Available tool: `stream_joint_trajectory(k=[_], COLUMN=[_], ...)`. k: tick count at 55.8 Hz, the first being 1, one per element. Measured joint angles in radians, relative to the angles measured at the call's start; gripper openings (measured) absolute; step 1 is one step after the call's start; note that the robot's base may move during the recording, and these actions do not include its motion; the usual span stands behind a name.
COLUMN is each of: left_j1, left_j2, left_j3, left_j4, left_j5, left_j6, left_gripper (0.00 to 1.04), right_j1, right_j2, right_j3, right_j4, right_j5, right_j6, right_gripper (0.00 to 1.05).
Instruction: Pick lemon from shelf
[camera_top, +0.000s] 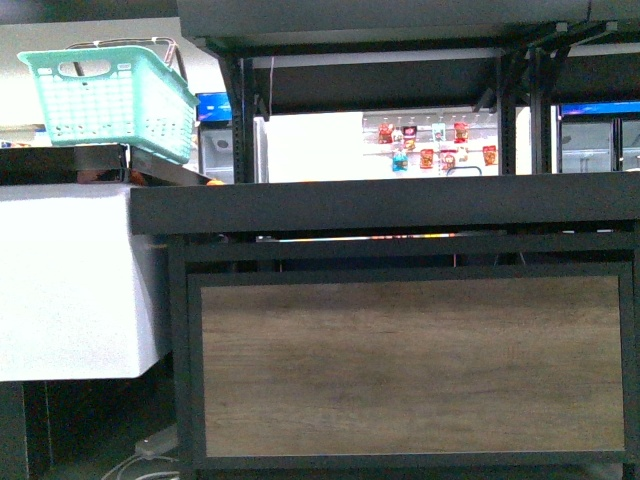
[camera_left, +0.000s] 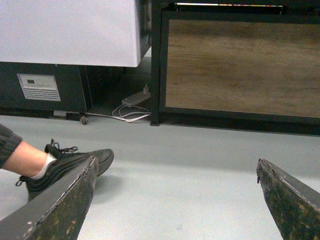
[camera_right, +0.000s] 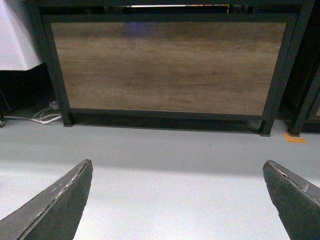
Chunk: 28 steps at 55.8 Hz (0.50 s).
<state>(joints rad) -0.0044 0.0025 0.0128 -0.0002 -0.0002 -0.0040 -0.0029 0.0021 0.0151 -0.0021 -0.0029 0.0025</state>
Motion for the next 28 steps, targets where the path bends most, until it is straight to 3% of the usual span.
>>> stream_joint_trajectory(k=[28], left_j1=[0.000], left_j2=[0.000], left_j3=[0.000], left_j4=[0.000], left_j5=[0.000], left_j6=[0.000], left_gripper=[0.97], right_j1=[0.000], right_j2=[0.000], right_j3=[0.000], right_j4=[0.000], right_j5=[0.000], right_j6=[0.000], right_gripper=[1.02])
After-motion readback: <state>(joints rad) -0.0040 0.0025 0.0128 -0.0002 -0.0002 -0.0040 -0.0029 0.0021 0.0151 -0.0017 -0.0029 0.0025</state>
